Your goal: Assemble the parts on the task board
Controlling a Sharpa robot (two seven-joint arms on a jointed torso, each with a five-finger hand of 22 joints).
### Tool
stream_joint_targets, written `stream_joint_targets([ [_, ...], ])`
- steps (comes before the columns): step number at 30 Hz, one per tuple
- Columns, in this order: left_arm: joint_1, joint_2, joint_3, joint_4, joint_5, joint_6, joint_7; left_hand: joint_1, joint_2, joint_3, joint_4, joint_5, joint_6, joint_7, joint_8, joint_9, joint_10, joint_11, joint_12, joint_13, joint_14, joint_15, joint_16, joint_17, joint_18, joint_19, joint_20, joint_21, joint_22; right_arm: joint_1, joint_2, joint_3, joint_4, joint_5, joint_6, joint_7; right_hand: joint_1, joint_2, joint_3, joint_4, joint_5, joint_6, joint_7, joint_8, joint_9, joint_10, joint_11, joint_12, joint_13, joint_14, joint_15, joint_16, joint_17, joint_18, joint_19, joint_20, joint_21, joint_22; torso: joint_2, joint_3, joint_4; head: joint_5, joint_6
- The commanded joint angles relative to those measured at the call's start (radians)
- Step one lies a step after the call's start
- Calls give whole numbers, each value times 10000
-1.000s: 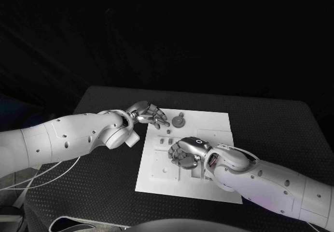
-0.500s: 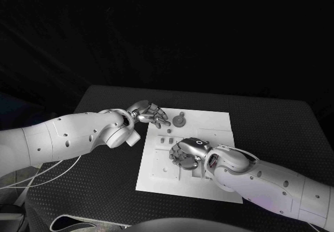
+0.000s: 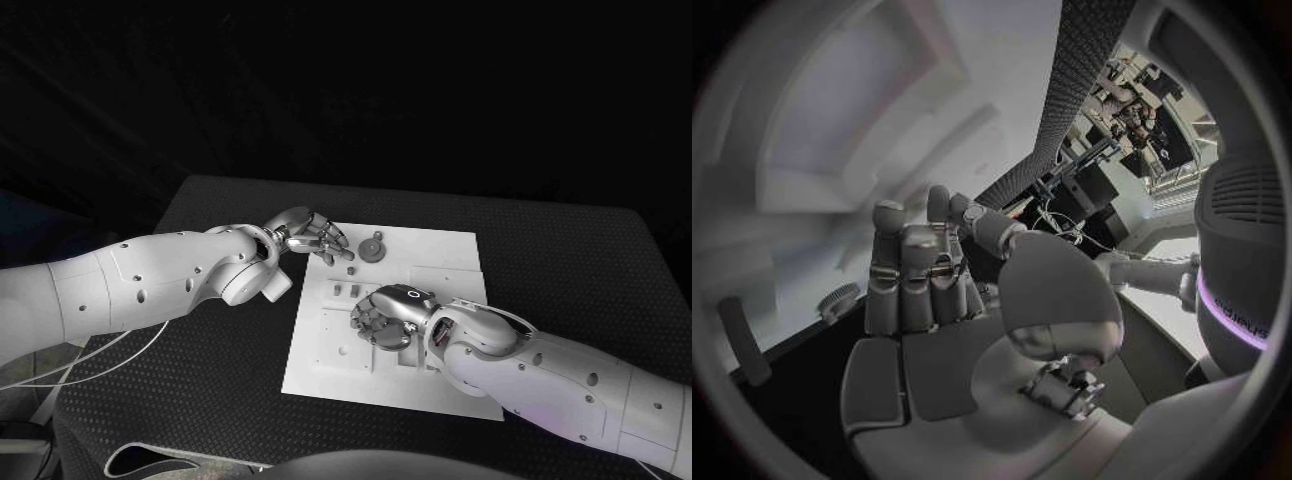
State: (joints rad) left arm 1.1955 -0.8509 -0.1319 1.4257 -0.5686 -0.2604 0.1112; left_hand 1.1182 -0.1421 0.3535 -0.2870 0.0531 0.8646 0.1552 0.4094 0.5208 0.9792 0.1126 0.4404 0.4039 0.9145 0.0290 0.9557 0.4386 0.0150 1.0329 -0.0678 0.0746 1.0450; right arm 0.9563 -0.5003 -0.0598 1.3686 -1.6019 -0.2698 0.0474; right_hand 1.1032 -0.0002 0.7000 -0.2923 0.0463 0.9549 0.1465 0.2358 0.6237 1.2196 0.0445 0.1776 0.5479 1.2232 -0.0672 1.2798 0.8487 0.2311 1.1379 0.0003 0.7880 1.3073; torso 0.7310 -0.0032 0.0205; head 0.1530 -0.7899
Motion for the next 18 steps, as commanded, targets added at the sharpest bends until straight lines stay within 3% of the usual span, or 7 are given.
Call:
stream_joint_targets([
  [1, 13, 12, 8, 22, 16, 103, 69, -82, 17, 48, -1, -42, -40, 22, 15, -13, -63, 12, 5, -9, 56, -1, -42, 13, -75, 35, -14, -3, 12, -9, 15, -5, -6, 282, 268, 113, 87, 57, 79, -2, 41, -49, 21, -50, -16, -185, 112, -142, -110, 14, 113, -42, 12, 307, -54, -21, 29, 168, 0, -3, -3, 16, -11],
  [18, 13, -3, 8, 28, -15, 121, 52, -76, 14, 54, -5, -41, -54, 27, 13, -19, -78, 18, 4, -11, 58, -2, -48, 23, -75, 36, -15, -4, 13, -8, -8, -15, -116, 663, 489, -208, 193, 321, 362, 0, 40, -179, 87, -98, -71, -171, 213, -495, -548, 0, 214, -26, 22, 307, -97, -1, 58, 171, -1, -3, 0, 41, -41],
])
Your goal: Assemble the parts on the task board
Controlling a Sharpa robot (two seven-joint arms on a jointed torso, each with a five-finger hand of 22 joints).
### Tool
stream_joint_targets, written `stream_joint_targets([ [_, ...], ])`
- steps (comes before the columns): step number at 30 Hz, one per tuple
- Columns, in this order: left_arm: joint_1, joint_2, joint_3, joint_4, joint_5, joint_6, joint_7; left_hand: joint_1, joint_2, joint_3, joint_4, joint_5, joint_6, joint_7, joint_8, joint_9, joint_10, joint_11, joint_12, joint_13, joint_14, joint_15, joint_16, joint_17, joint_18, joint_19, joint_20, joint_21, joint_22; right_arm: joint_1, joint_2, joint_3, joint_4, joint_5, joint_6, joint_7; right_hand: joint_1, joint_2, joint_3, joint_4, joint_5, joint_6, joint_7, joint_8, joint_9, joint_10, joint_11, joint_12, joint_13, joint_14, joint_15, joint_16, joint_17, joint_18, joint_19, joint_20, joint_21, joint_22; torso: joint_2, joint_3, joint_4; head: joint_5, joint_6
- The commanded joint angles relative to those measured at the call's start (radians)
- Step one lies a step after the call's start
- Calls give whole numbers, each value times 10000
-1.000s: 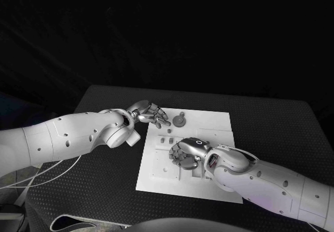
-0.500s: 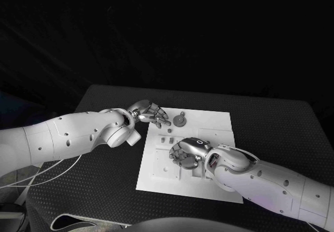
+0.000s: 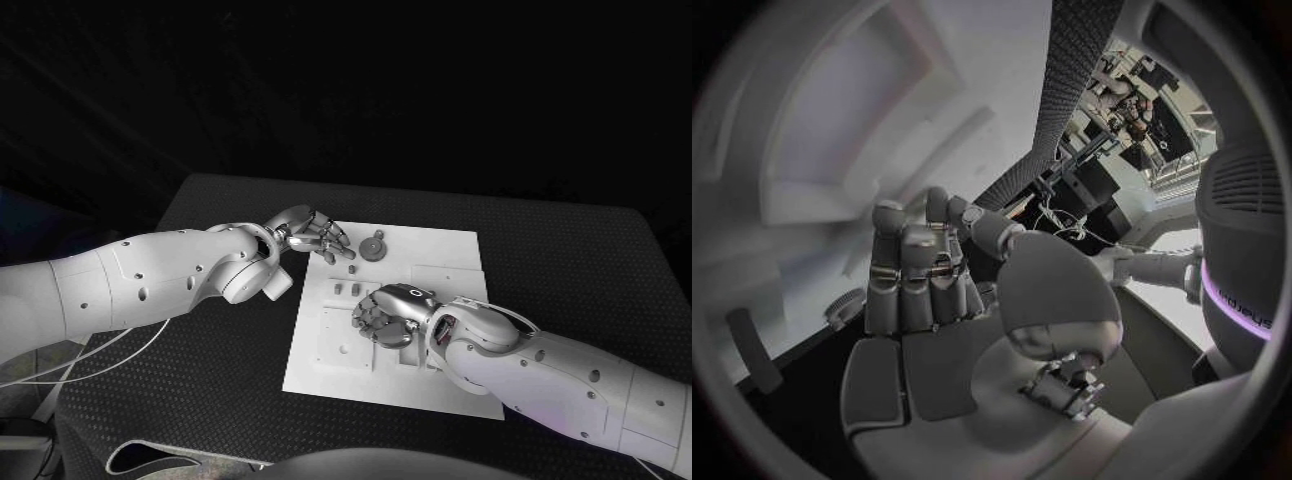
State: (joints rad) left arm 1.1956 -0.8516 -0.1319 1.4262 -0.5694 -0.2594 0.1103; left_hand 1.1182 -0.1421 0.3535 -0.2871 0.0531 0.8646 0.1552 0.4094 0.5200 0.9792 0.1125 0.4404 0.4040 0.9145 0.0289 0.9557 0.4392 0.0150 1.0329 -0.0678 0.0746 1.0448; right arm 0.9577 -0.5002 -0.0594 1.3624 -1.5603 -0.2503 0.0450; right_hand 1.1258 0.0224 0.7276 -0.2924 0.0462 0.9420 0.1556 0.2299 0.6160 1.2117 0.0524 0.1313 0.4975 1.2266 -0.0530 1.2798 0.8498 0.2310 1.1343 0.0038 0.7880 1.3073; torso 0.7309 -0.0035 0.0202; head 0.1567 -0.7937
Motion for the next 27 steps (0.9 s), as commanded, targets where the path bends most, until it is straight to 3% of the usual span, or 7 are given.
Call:
stream_joint_targets([
  [1, 12, 4, 8, 22, -7, 113, 61, -76, 14, 54, -5, -41, -55, 28, 14, -10, -79, 18, 4, -11, 58, -2, -49, 16, -75, 36, -16, -4, 15, -22, -8, -18, -58, 276, 296, -186, -43, 82, 90, 0, 41, -58, 0, -42, 4, -91, 137, -43, -59, -36, 74, -26, 12, 308, -62, -34, 60, 171, 0, 1, 3, 5, -3],
  [7, 12, 4, 8, 20, -10, 116, 54, -74, 14, 57, -6, -41, -58, 29, 14, -12, -83, 20, 5, -12, 59, -2, -51, 20, -75, 37, -16, -4, 16, -21, -19, -18, -126, 968, 617, -306, -194, -66, 54, 19, 40, -243, 93, -129, -49, -38, 156, -126, -191, -35, 93, -15, 15, 308, -47, -17, 80, 165, -1, -2, 8, 5, -4],
  [17, 12, 8, 7, 44, -710, 224, -83, -60, 0, 63, -13, -42, -69, 33, 14, -17, -94, 23, 6, -12, 61, -3, -57, 30, -74, 36, -17, -6, 17, -17, -35, -18, -286, 2056, 1126, -319, -229, 161, 119, 12, 42, -249, 93, -111, -51, 16, 157, -177, -286, -34, 93, -6, 16, 308, -45, -19, 79, 155, 1, -1, 3, 25, -6],
  [20, 12, 9, 6, 66, -1252, 272, -138, -44, -40, 62, -18, -42, -90, 40, 10, -24, -115, 31, 3, -15, 59, -2, -66, 40, -75, 32, -16, -9, 19, -17, -38, -18, -308, 2071, 1123, -315, -223, 180, 133, 6, 42, -243, 89, -104, -49, 27, 156, -183, -299, -33, 92, -3, 17, 308, -44, -22, 83, 157, 1, -1, 3, 25, -6],
  [27, 12, 24, 6, 75, -1265, 298, -168, -38, -68, 65, -12, -42, -124, 55, 1, -34, -151, 45, -5, -20, 54, 2, -79, 53, -78, 29, -14, -12, 20, -17, -46, -18, -329, 2106, 1126, -317, -224, 165, 135, -2, 41, -242, 88, -100, -49, 31, 156, -189, -311, -34, 92, -1, 18, 308, -47, -24, 85, 158, -1, 0, 11, 38, -15],
])
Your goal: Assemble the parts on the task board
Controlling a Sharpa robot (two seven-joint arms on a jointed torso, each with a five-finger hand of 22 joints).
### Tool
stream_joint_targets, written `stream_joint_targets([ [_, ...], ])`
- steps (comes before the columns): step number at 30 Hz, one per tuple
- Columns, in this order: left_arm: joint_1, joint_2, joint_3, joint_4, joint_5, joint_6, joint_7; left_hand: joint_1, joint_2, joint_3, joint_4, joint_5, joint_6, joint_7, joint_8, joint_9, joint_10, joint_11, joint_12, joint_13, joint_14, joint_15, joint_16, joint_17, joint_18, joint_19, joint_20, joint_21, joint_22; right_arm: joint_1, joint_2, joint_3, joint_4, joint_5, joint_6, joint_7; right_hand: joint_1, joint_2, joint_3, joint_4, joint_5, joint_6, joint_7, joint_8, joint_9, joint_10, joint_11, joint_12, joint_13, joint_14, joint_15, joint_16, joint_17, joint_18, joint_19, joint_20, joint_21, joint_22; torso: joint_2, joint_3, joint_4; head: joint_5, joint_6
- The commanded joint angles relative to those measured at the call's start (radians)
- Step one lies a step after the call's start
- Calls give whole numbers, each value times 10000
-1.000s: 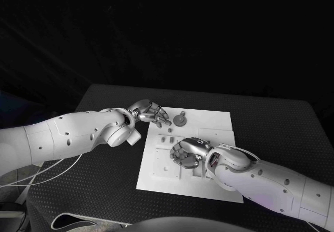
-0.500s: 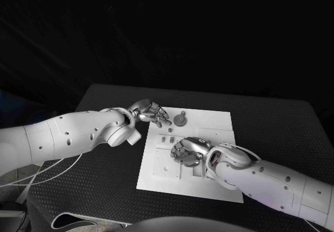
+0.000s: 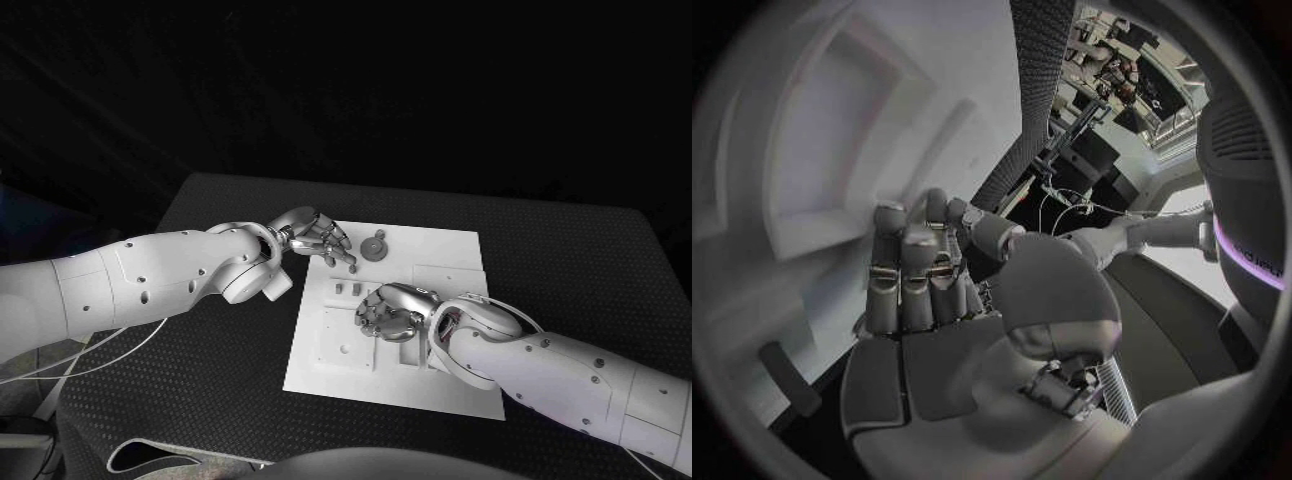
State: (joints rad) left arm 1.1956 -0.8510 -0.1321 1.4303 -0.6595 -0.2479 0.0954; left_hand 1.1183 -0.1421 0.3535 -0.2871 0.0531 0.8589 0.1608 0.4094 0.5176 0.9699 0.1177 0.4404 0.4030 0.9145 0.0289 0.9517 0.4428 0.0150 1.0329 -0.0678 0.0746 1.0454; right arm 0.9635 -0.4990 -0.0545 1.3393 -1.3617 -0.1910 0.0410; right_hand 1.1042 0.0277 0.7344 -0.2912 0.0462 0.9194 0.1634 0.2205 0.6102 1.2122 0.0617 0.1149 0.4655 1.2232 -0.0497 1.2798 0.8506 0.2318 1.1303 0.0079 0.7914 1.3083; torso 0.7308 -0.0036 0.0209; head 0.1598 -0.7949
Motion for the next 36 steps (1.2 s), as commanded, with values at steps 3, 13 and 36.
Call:
stream_joint_targets([
  [3, 12, 14, 8, 39, -363, 191, -20, -34, -66, 68, -12, -42, -70, 1, 2, -11, -60, -6, -4, -10, 55, 2, -40, 19, -77, 29, -14, -12, 14, -75, -89, -68, -92, 173, 540, -290, 1, 115, 77, -17, 42, -19, 9, -5, 8, 27, 63, -31, 1, -1, 59, 0, 10, 300, -8, -68, 51, 149, 0, 1, -3, 12, -9],
  [13, 12, 22, 8, 35, -363, 191, -17, -24, -62, 77, -11, -42, -73, 3, 5, -12, -65, -4, -1, -9, 57, 2, -43, 26, -77, 31, -14, -11, 15, -75, -163, -68, -42, 179, 588, -433, 92, 52, 202, -21, 41, -170, 53, -63, -28, 118, 63, -52, -80, 6, 60, 19, 15, 300, -6, -89, 76, 157, 1, 5, -3, 18, -14],
  [36, 11, 14, 8, 29, -366, 188, -14, -16, -58, 87, -8, -42, -78, 6, 13, -15, -71, -1, 7, -7, 60, 3, -49, 40, -78, 33, -12, -12, 17, -76, -318, -65, 138, -229, 259, -1244, 49, -33, 203, -18, 40, -89, -102, 31, -28, 849, -175, 460, 347, 130, -172, 23, -7, 300, 126, -149, 128, 126, 1, 6, -6, 33, -35],
])
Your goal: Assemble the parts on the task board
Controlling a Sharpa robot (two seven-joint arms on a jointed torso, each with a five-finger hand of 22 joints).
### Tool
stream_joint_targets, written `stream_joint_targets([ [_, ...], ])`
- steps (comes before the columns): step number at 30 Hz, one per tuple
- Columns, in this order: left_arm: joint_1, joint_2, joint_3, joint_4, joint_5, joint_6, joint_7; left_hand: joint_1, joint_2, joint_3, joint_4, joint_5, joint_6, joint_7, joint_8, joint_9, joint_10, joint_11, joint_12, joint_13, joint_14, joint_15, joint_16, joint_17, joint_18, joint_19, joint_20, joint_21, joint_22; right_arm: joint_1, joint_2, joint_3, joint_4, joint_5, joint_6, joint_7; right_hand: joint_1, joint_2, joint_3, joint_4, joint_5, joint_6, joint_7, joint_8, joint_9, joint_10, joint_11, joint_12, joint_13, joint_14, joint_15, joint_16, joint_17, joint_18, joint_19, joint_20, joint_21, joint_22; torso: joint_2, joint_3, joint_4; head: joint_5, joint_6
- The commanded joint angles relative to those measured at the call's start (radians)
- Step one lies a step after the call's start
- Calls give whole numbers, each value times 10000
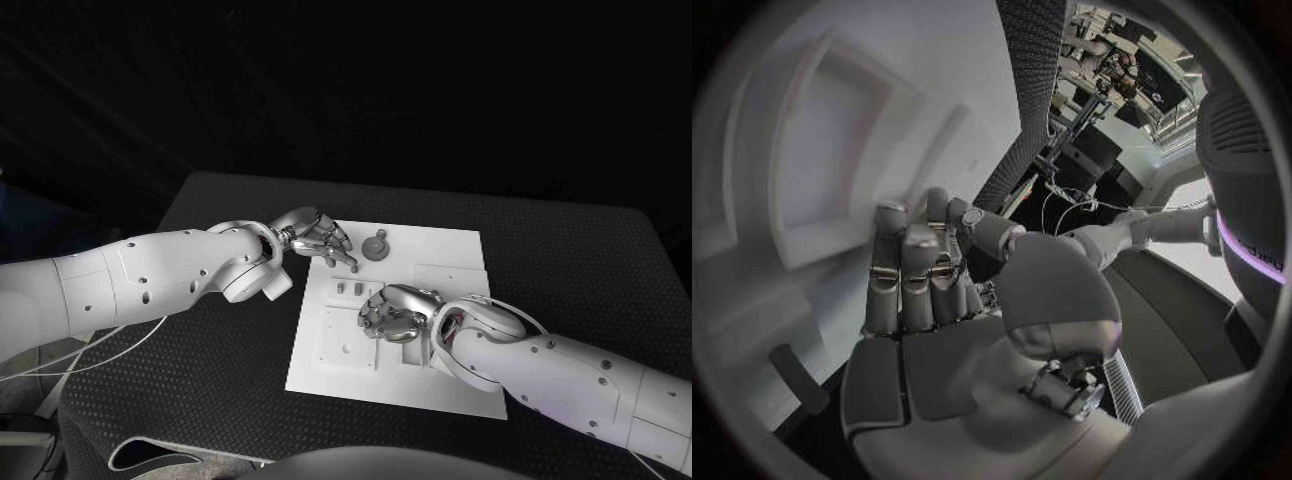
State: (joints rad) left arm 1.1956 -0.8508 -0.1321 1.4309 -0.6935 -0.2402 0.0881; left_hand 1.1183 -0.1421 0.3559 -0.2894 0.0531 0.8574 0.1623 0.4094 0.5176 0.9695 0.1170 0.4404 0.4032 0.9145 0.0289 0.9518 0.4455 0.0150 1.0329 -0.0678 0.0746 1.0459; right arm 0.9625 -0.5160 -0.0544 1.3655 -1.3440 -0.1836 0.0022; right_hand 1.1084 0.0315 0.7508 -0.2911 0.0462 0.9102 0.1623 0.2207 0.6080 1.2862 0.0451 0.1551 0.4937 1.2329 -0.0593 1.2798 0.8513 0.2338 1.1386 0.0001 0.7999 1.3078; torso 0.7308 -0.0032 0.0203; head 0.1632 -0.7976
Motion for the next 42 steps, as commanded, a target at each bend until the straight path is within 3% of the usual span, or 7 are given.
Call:
stream_joint_targets([
  [1, 11, 11, 9, 25, -26, 111, 58, -16, -58, 64, 16, -42, -63, -9, 13, -16, -67, 5, 7, -9, 61, 2, -50, 13, -77, 33, -13, -12, 12, -67, -155, -65, -123, -408, 179, -885, 7, -74, 39, -17, 42, 14, -99, 36, -4, 128, -18, 82, 98, 40, -84, 21, -16, 280, 49, -74, 43, 128, 1, 2, -4, 0, -10],
  [24, 10, 9, 9, 11, -27, 117, 58, -17, -55, 70, 18, -42, -67, -8, 22, -19, -71, 6, 17, -6, 64, 3, -58, 28, -78, 34, -12, -12, 15, -66, -209, -44, 90, -526, -56, -1038, 2, -176, 30, -20, 41, 119, -177, 96, 1, 238, -106, 358, 567, 104, -170, -8, -28, 280, 109, -108, 22, 99, -1, 4, -3, -16, -17],
  [31, 10, 0, 8, 11, -27, 113, 60, -17, -55, 72, 18, -42, -67, -7, 24, -20, -72, 6, 20, -5, 64, 3, -60, 31, -78, 34, -12, -12, 15, -66, -252, -13, 211, -1179, -308, -914, 27, -309, -4, -23, 40, 123, -204, 96, -7, 255, -138, 521, 878, 124, -202, -21, -28, 280, 131, -122, 14, 94, -1, 0, -4, -20, -18],
  [35, 10, -4, 8, 19, -27, 116, 62, -16, -54, 73, 18, -42, -68, -8, 26, -20, -73, 6, 21, -5, 65, 3, -62, 33, -78, 34, -12, -13, 16, -66, -266, -6, 217, -1564, -435, -769, -88, -550, -148, -5, 40, 122, -215, 91, -14, 274, -151, 629, 1080, 146, -215, -25, -27, 280, 158, -115, 18, 93, -1, -4, -3, -33, -13],
  [42, 10, -6, 8, 10, -27, 116, 62, -16, -54, 75, 17, -42, -69, -7, 28, -21, -75, 6, 23, -4, 65, 3, -64, 37, -78, 34, -12, -13, 16, -66, -257, -4, 261, -1734, -639, -563, -252, -740, -343, 14, 40, 124, -222, 81, -30, 213, -163, 720, 1345, 184, -225, -39, -31, 280, 206, -119, 6, 76, 0, 3, -9, -37, -10],
])
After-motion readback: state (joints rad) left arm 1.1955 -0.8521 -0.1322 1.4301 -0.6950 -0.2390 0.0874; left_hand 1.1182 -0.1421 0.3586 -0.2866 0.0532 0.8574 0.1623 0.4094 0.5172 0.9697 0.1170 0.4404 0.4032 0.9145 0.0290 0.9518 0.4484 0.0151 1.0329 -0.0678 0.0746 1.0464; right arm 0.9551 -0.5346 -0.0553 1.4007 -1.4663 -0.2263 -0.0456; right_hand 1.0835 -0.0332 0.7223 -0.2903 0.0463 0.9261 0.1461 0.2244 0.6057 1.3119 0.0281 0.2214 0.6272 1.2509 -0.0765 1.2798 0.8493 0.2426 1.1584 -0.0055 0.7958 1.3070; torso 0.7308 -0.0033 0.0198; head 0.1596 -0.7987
